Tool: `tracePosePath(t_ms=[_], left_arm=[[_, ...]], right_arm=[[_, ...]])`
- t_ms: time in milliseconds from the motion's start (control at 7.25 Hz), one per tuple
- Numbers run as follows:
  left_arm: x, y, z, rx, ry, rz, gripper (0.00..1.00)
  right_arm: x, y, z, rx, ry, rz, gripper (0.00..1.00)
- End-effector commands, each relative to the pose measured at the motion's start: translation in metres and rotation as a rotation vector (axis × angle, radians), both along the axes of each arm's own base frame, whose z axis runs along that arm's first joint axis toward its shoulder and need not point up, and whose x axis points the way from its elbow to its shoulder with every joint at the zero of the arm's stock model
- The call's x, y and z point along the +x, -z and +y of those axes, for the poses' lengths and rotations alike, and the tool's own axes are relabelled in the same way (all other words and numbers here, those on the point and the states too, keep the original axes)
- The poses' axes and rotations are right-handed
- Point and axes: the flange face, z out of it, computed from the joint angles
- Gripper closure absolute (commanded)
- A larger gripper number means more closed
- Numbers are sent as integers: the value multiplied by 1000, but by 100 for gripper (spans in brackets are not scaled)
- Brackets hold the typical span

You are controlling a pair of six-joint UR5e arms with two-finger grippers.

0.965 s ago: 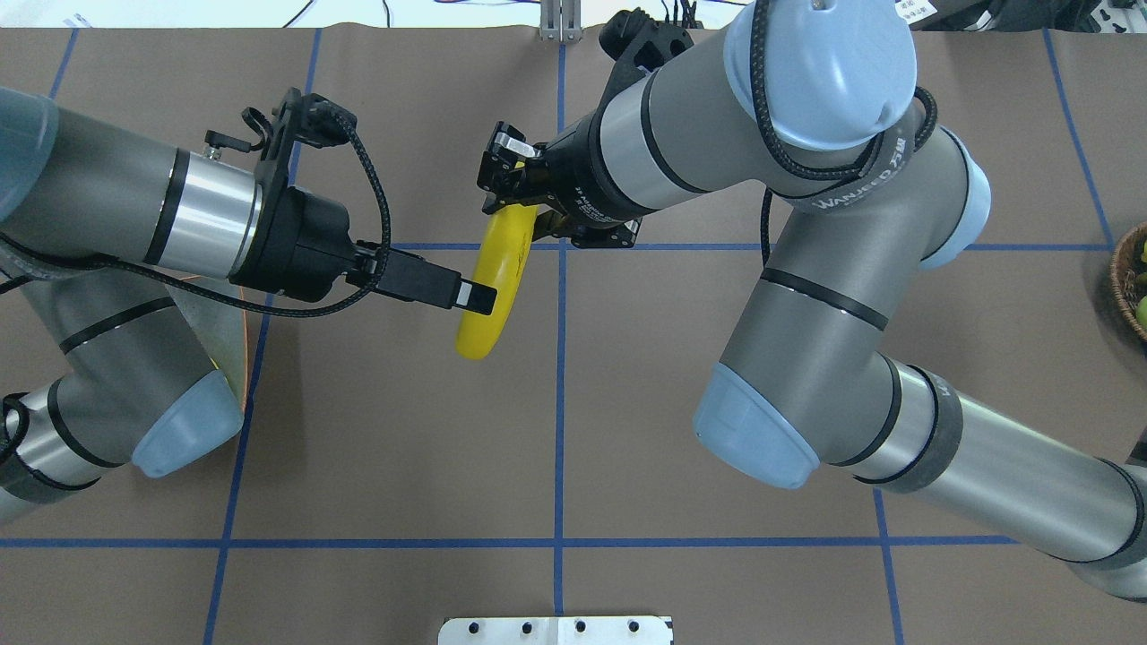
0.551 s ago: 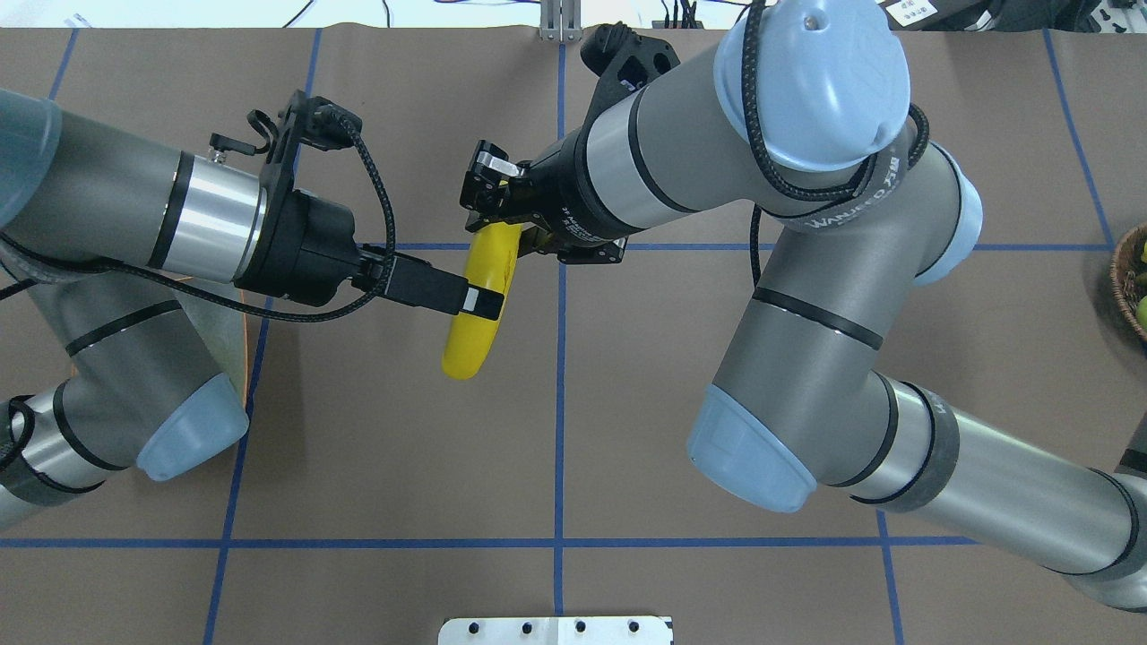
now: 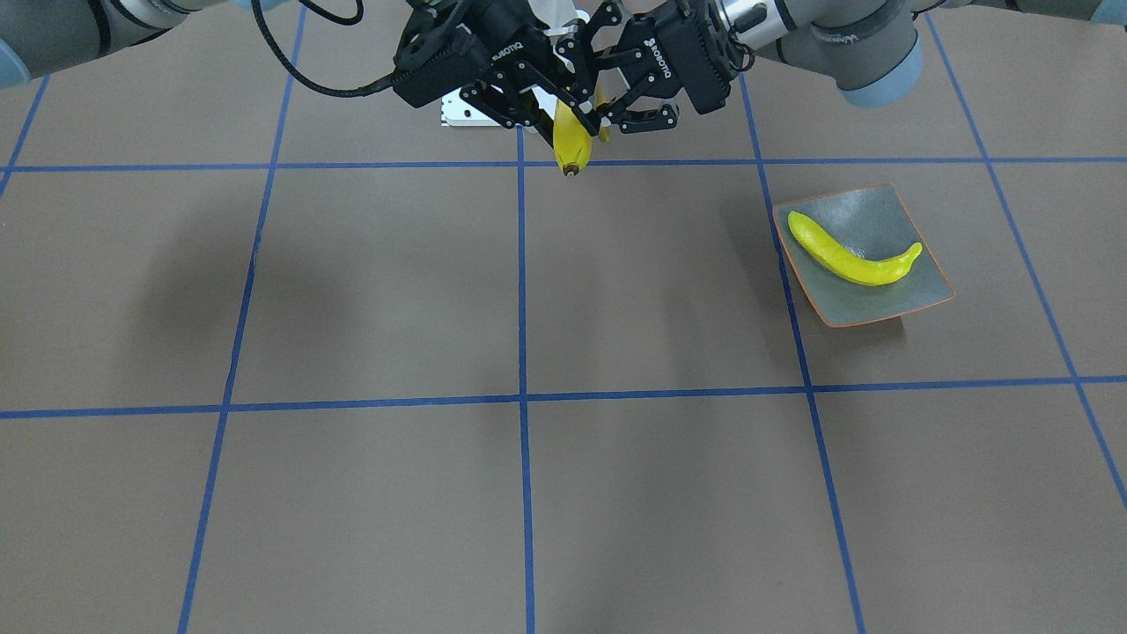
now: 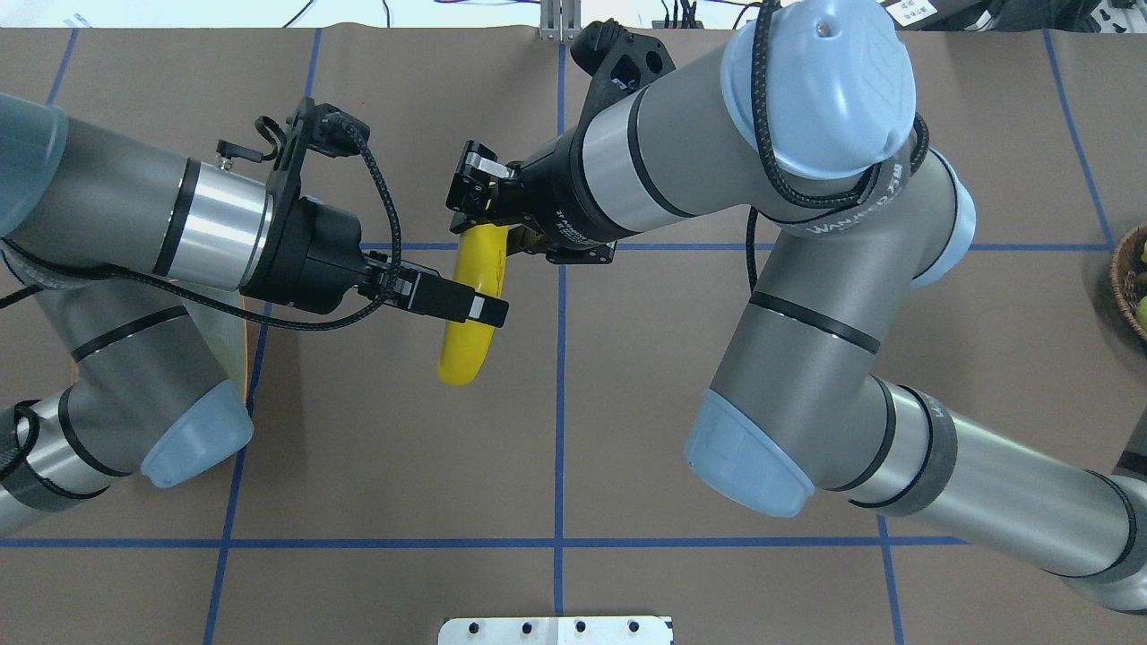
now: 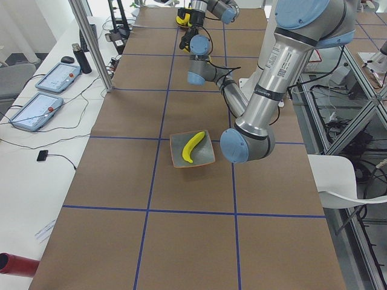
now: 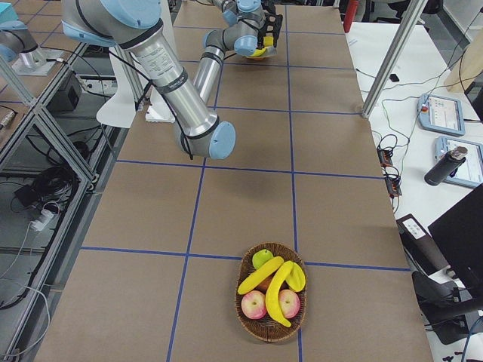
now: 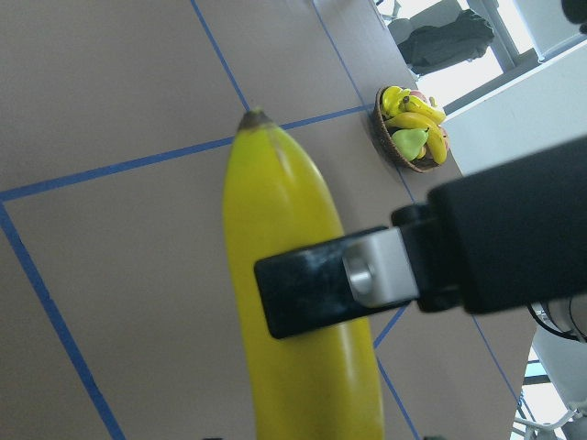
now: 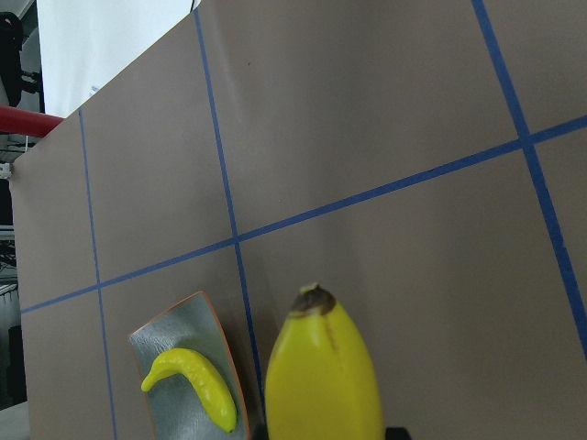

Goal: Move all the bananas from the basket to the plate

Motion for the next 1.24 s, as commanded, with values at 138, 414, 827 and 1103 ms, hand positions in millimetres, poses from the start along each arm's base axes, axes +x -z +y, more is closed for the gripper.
tracePosePath(t_ms=[138, 414, 827, 1103], left_arm=[[-1, -1, 1, 1, 0, 0, 100], [0, -6, -1, -7, 2, -9, 100], [-1, -27, -1, -41, 0, -42, 100], [-16, -84, 7, -117, 12, -119, 100]], right_arm=[[2, 0, 2, 94, 10, 8, 0], [2, -2, 2, 99, 10, 12, 0], [25, -29, -30, 78, -46, 57, 0], [52, -75, -63, 72, -100, 140, 0]])
